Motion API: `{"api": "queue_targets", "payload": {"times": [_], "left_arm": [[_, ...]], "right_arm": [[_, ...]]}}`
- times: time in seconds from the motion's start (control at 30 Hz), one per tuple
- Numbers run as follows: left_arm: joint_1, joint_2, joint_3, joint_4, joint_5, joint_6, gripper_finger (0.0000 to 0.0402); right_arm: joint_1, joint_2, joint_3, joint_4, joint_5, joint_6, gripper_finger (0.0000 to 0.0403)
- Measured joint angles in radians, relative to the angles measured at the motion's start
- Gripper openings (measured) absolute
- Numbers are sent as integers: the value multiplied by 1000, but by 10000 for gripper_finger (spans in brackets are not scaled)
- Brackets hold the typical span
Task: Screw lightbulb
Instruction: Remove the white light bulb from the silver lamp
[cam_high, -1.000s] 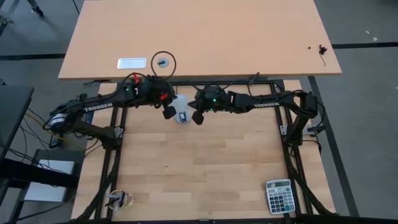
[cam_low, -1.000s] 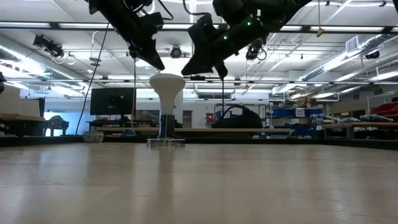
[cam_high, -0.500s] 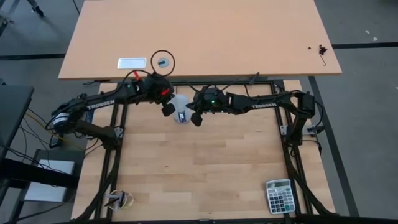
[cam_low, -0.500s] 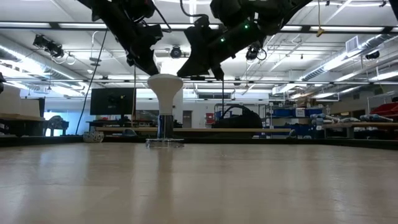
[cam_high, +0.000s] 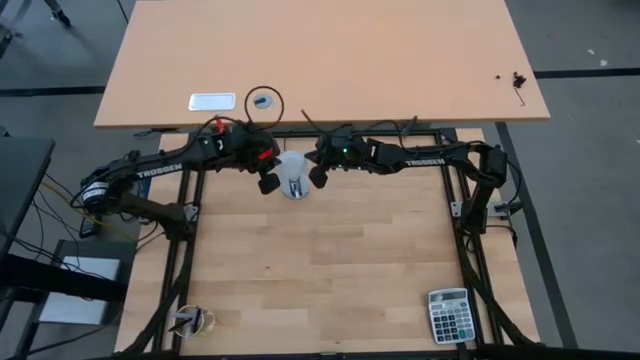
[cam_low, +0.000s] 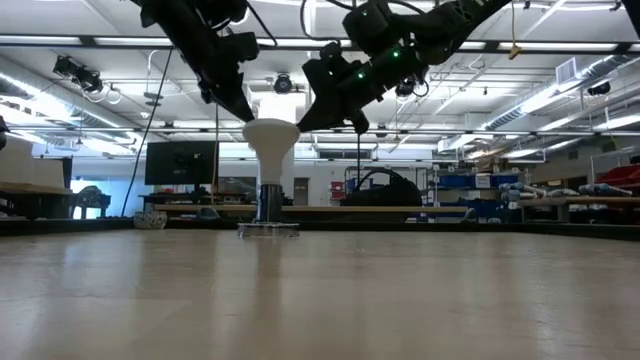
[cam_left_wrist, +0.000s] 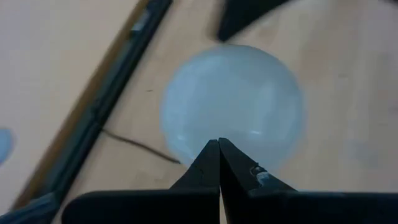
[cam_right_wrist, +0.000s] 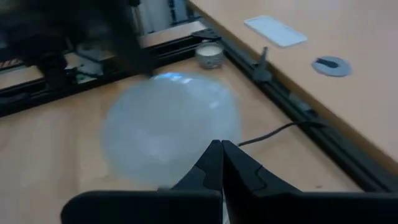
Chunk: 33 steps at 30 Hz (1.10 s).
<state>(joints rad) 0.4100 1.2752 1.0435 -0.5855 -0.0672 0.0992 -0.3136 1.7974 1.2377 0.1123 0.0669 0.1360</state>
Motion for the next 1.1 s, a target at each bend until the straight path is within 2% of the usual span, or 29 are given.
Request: {"api": "queue_targets", "payload": {"times": [0.33,0.53,0.73,0.9,1.1], "left_arm": [[-50,-17,-2,-11,0,-24,0],[-48,-19,-3,25,-6,-18,0],[-43,-19,16,80,-25,4,0],[-25,-20,26,95,-100,35,0],[57,-17,0,107,-68,48,0]], "right_arm": [[-39,-1,-3,-15,-1,-3,9],[-35,-61,-2,-36,-1,-6,9],[13,-102,-2,-59,3,-24,9],[75,-98,-2,-90,-30,-27,9],[121,-98,-2,-98,-35,-34,9]]}}
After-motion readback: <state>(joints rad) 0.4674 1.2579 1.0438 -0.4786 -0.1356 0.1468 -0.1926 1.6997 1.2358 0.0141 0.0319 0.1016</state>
